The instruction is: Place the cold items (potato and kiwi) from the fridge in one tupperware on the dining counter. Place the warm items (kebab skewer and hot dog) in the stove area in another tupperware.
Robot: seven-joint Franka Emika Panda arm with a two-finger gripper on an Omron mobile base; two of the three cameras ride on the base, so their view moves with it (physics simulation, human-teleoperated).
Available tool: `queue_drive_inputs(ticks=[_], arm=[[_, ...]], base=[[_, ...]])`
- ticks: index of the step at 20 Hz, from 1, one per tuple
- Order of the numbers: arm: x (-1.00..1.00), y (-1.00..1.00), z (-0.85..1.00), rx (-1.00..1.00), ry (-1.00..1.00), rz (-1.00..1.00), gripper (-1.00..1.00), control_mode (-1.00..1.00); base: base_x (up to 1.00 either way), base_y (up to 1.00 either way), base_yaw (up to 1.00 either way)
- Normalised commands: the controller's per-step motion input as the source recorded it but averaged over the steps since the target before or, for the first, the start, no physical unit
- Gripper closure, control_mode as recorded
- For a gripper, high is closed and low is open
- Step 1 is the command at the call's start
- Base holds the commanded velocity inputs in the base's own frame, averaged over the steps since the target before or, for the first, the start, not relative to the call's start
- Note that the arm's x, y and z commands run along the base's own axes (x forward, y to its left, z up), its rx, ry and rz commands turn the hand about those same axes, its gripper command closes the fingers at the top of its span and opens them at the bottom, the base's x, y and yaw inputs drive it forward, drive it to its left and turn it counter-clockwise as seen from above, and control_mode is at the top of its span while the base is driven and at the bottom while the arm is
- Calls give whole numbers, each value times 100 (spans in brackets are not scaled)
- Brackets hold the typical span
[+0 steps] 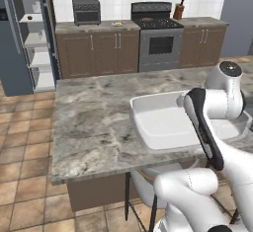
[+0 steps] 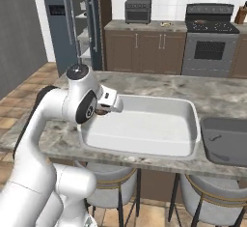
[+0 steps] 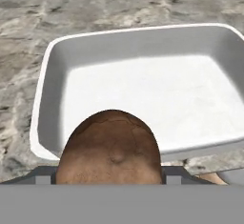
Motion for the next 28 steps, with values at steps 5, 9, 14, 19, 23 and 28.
queue_drive_inputs(ticks=[5, 9, 14, 19, 23, 28], arm=[[99, -10, -49, -1, 34, 2, 100, -100], [100, 0, -60, -1, 35, 0, 100, -100], [91, 0, -83, 0, 16, 0, 100, -100], [85, 0, -72, 0, -9, 0, 100, -100], [39, 0, -81, 0, -11, 0, 100, -100], [34, 0, -81, -1, -22, 0, 100, -100]], base=[[0, 0, 0], [0, 0, 0], [0, 0, 0], [0, 0, 0], [0, 0, 0], [0, 0, 0]])
